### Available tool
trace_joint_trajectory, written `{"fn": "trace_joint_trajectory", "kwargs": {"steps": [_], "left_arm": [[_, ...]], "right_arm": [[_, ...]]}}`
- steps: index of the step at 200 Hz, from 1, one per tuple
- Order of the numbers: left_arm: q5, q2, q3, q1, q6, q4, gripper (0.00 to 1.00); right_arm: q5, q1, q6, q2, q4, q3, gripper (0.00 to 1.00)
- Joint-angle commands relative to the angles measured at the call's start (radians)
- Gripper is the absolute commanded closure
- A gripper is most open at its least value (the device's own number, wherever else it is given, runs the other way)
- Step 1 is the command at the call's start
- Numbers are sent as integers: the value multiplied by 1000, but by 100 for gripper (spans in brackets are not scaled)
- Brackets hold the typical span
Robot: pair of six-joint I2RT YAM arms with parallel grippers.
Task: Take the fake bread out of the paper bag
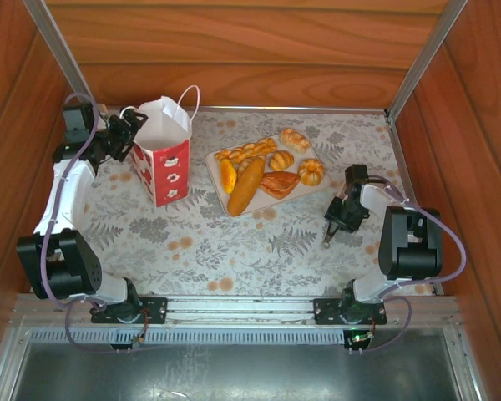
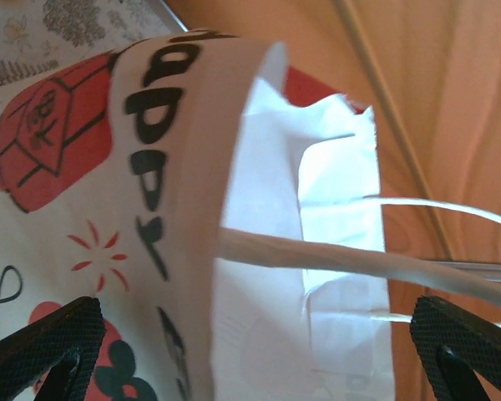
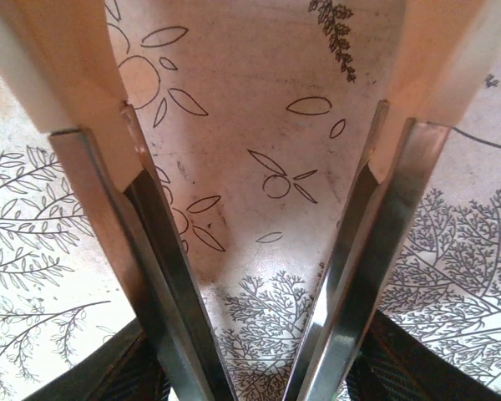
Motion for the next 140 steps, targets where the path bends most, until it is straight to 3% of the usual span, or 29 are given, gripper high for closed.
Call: {"fn": "trace_joint_trajectory", "kwargs": {"steps": [1, 23, 72, 116, 140], "left_arm": [[6, 11, -13, 6, 6, -26, 10], [4, 18, -14, 6, -4, -26, 29], [22, 27, -19, 6, 6, -24, 54], [81, 63, -14, 11, -23, 67, 70], [119, 100, -15, 15, -74, 171, 71]], "right_arm": [[-26, -7, 11, 6, -29, 20, 46], [-16, -7, 12, -5, -29, 20, 46], [-9, -7, 15, -8, -30, 32, 46], [-4, -7, 16, -3, -28, 32, 47], [-4, -7, 17, 2, -29, 39, 47]]}}
